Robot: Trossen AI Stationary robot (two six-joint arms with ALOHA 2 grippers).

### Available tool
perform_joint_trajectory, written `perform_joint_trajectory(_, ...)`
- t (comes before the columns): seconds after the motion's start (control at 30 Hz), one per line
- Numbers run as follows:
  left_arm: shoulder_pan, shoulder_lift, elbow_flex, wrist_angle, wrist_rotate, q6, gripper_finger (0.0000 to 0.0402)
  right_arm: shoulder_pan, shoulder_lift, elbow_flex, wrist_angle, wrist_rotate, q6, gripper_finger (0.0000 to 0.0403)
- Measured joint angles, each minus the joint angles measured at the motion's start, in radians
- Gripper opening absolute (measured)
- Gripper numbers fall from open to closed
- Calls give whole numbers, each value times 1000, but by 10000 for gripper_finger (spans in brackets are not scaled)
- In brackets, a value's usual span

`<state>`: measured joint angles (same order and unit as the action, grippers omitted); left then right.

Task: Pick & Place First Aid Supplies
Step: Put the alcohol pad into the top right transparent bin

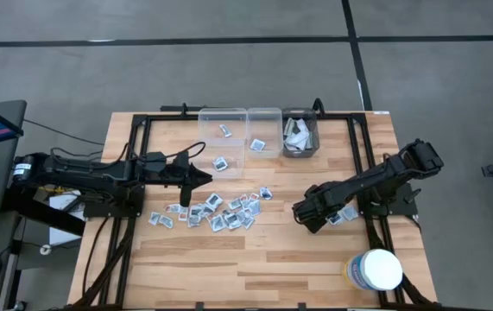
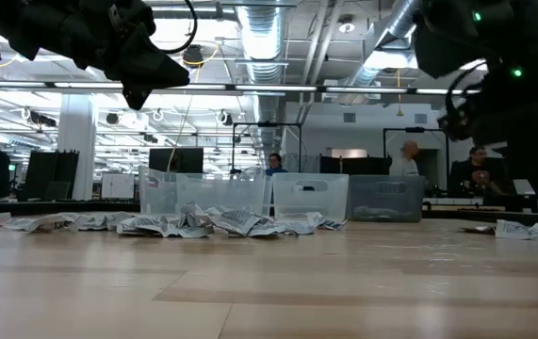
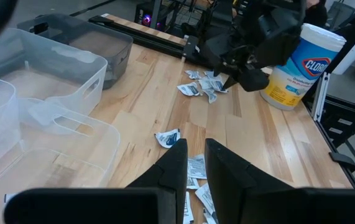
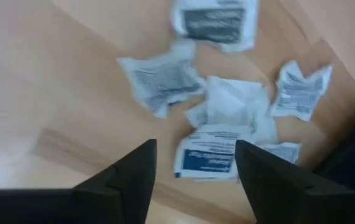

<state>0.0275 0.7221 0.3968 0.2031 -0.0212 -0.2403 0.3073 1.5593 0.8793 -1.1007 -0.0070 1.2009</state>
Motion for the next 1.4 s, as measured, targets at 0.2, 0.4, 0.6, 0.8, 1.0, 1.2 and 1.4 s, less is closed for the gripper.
perform_joint_trajectory(0.2, 0, 0, 0, 0, 11, 0, 56, 0, 0, -70, 36, -37, 55, 215)
perform_joint_trajectory(0.4, 0, 0, 0, 0, 13, -1, 56, 0, 0, -92, 105, -22, 73, 205)
perform_joint_trajectory(0.6, 0, 0, 0, 0, 12, 0, 56, 0, 0, -119, 126, -22, 83, 210)
perform_joint_trajectory(0.8, 0, 0, 0, 0, 11, 0, 56, 0, 0, -119, 126, -22, 83, 213)
perform_joint_trajectory(1.0, 0, 0, 0, 0, 11, 0, 56, 0, 0, -119, 126, -11, 78, 142)
perform_joint_trajectory(1.2, 0, 0, 0, 0, 11, 0, 56, 0, 0, -119, 155, -16, 75, 25)
perform_joint_trajectory(1.4, 0, 0, 0, 0, 11, 0, 56, 0, 0, -112, 183, -46, 75, 3)
